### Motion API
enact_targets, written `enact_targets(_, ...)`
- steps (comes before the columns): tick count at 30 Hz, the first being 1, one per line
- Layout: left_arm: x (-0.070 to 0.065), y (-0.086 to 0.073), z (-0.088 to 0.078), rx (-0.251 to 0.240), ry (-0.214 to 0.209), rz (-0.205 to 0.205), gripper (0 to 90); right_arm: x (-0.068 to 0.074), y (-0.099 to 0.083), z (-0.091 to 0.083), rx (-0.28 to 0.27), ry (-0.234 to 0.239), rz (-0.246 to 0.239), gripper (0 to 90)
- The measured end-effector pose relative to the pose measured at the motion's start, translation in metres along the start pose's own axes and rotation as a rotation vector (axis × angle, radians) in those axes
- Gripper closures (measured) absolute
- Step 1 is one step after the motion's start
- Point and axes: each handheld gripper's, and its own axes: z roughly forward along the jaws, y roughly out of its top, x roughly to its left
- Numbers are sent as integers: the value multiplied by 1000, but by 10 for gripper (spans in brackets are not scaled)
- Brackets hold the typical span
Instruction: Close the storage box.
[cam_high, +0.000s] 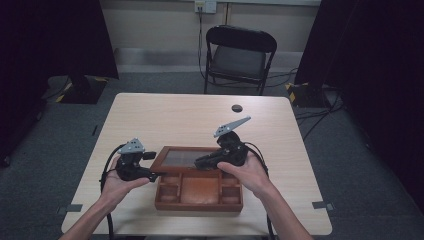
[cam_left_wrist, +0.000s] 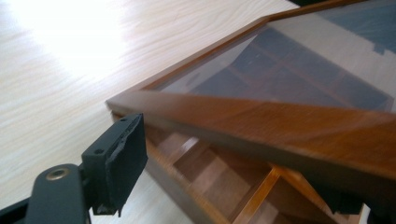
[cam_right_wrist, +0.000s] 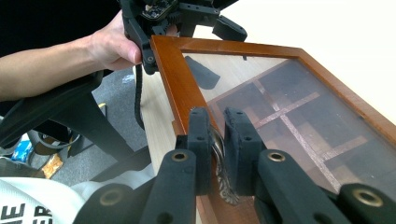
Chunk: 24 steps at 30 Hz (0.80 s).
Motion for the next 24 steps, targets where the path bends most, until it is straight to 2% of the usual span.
enact_targets(1, 1, -2, -1, 6, 1, -10, 192, 0, 0, 0, 0, -1, 0, 817)
enact_targets(3, 4, -7, -3, 22, 4, -5, 198, 1, 0, 0, 6, -4, -6, 817)
enact_targets(6, 10, -13, -7, 15, 7, -45, 201, 1, -1, 0, 9, -1, -11, 818)
enact_targets(7, 14, -14, -9, 19, 20, -34, 201, 1, -1, 0, 12, -1, -15, 818)
enact_targets(9, 16, -15, -9, 21, 24, -40, 201, 1, -1, 1, 15, 0, -16, 818)
enact_targets(13, 29, -19, -12, 20, 59, -67, 202, 2, -3, 2, 25, -1, -24, 819)
enact_targets(16, 37, -21, -15, 0, 84, -106, 203, 3, -5, 4, 33, 2, -25, 819)
enact_targets(19, 43, -23, -15, 15, 105, -103, 203, 4, -8, 5, 44, 0, -27, 818)
enact_targets(20, 47, -24, -14, 21, 95, -123, 203, 5, -10, 6, 49, -2, -28, 818)
enact_targets(24, 50, -25, -13, 34, 113, -116, 203, 6, -14, 8, 57, 1, -24, 817)
